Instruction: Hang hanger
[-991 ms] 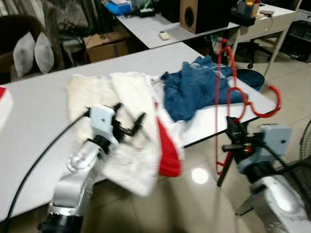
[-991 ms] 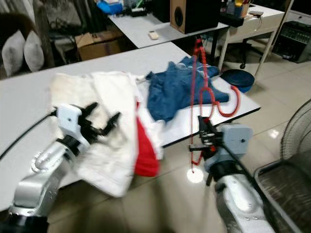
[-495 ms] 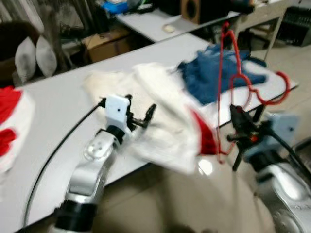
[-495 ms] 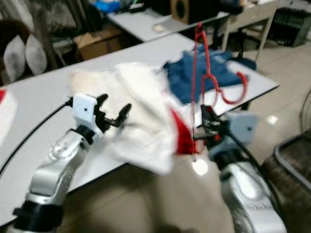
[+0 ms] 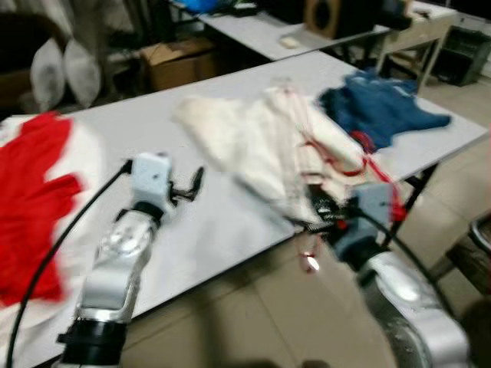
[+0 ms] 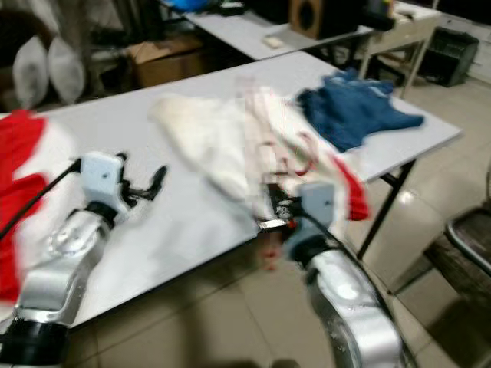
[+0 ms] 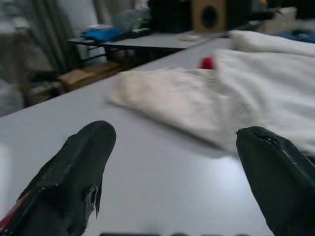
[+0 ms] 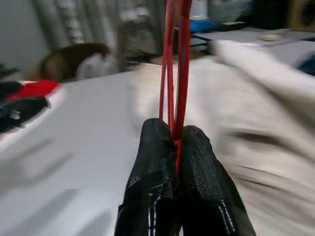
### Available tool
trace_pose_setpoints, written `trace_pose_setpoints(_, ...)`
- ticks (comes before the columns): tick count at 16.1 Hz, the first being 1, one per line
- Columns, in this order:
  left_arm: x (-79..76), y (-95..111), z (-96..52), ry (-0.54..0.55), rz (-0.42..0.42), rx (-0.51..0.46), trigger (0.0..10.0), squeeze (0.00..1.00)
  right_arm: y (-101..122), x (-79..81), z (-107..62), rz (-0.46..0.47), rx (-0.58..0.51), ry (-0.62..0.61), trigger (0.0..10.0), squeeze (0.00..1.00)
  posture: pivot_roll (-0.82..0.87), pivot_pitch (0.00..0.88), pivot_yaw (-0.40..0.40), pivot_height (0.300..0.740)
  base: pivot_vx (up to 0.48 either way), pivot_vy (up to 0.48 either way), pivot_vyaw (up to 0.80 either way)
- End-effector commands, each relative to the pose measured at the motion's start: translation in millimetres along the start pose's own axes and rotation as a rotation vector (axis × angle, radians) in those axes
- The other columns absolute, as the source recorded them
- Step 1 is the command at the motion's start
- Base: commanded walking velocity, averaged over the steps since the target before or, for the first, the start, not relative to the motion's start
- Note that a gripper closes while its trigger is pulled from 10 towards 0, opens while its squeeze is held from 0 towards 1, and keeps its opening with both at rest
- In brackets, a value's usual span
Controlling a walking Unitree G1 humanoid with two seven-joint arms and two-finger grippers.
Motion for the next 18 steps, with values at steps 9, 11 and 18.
trace_pose_setpoints(9, -17.8, 11, 17.6, -0.052, 0.067, -0.029, 10.0, 0.00, 8, -32.1, -4.2, -0.086, -0.062, -0.133, 10.0, 0.00, -0.26, 0.000, 0.090, 0.740, 0.000, 0.244, 0.00)
trace_pose_setpoints(11, -18.8, 12, 22.6, -0.043, 0.045, -0.033, 10.0, 0.00, 11, -33.4, -2.1, -0.093, -0.068, -0.132, 10.0, 0.00, -0.25, 0.000, 0.082, 0.740, 0.000, -0.480, 0.00)
trace_pose_setpoints(18, 23.5, -13, 12.1, -0.101, 0.134, 0.118, 10.0, 1.00, -2, -38.1, -5.2, -0.146, 0.036, -0.051, 10.0, 0.00, -0.26, 0.000, 0.057, 0.740, 0.000, 0.000, 0.00)
Point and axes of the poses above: a point about 5 cm out from each wrist's last joint towards the gripper, its own z axis pointing out of the wrist towards the gripper, its own y axis along the axis of the wrist's last joint, x = y × z, the point moved 6 cm from there along z, pointing out of the wrist towards the gripper, and after that the axes turned 3 degrees about z, right-handed, at the moved point
